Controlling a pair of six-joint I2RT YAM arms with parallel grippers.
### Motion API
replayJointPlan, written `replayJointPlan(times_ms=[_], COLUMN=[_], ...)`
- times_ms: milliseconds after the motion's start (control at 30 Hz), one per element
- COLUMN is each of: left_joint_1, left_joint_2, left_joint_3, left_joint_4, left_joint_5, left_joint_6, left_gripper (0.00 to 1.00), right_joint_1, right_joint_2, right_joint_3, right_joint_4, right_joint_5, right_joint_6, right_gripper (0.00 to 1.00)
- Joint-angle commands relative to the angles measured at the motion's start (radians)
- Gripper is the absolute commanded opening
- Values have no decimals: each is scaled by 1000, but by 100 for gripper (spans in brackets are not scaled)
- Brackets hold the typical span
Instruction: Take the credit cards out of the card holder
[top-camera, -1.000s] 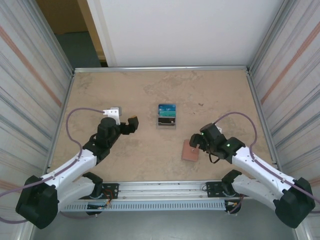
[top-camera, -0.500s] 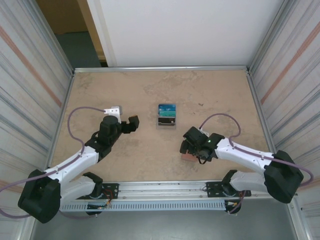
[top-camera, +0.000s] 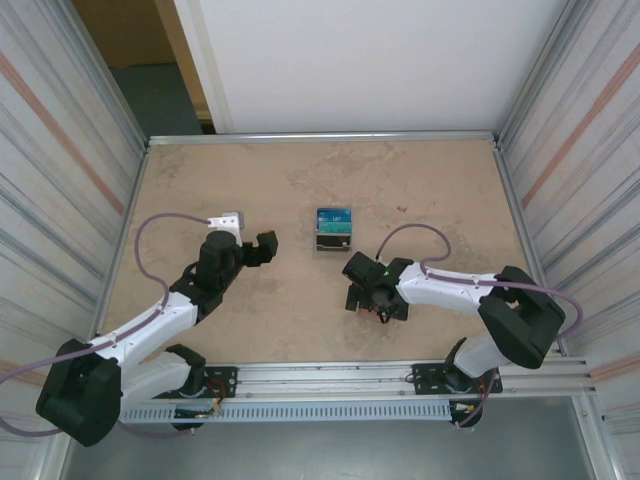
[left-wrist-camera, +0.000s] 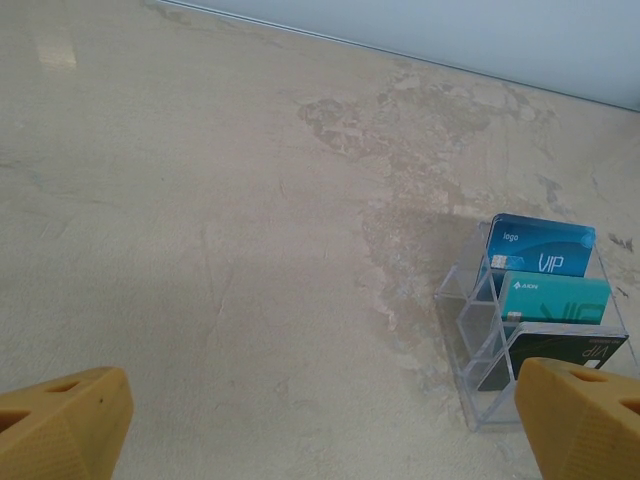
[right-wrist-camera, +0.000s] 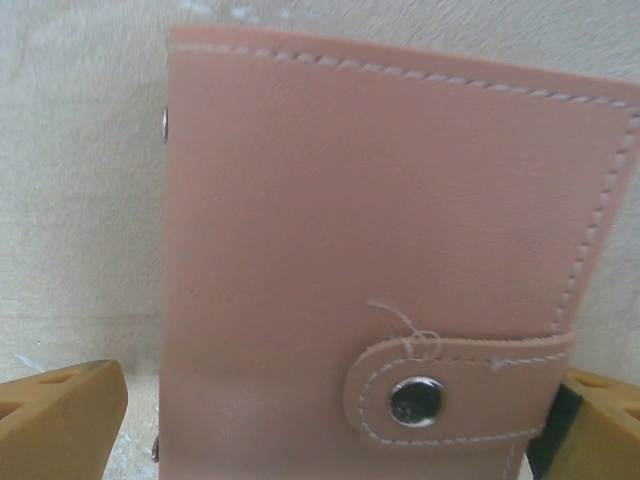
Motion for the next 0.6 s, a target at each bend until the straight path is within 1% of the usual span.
replayJointPlan(times_ms=[0, 200, 433, 500, 567], left_joint_1=[9, 9, 9, 9, 10], left_joint_2=[7, 14, 16, 15, 13], left_joint_3=[41, 49, 56, 61, 64], left_joint_4=[-25, -35, -35, -36, -38], left_joint_5=[-16, -22, -23, -24, -27], left_joint_6=[20, 25, 28, 25, 19], left_gripper=[99, 99, 99, 99, 99], right_joint_1=[12, 13, 12, 12, 12], right_joint_2=[32, 20, -35, -58, -87], right_joint_3=[18, 8, -4, -18, -40], right_joint_4=[-7, 13, -17, -4, 27], right_joint_5=[0, -3, 46, 52, 54], right_joint_6=[-15, -14, -31, -48, -68], right_gripper=[100, 94, 79, 74, 71])
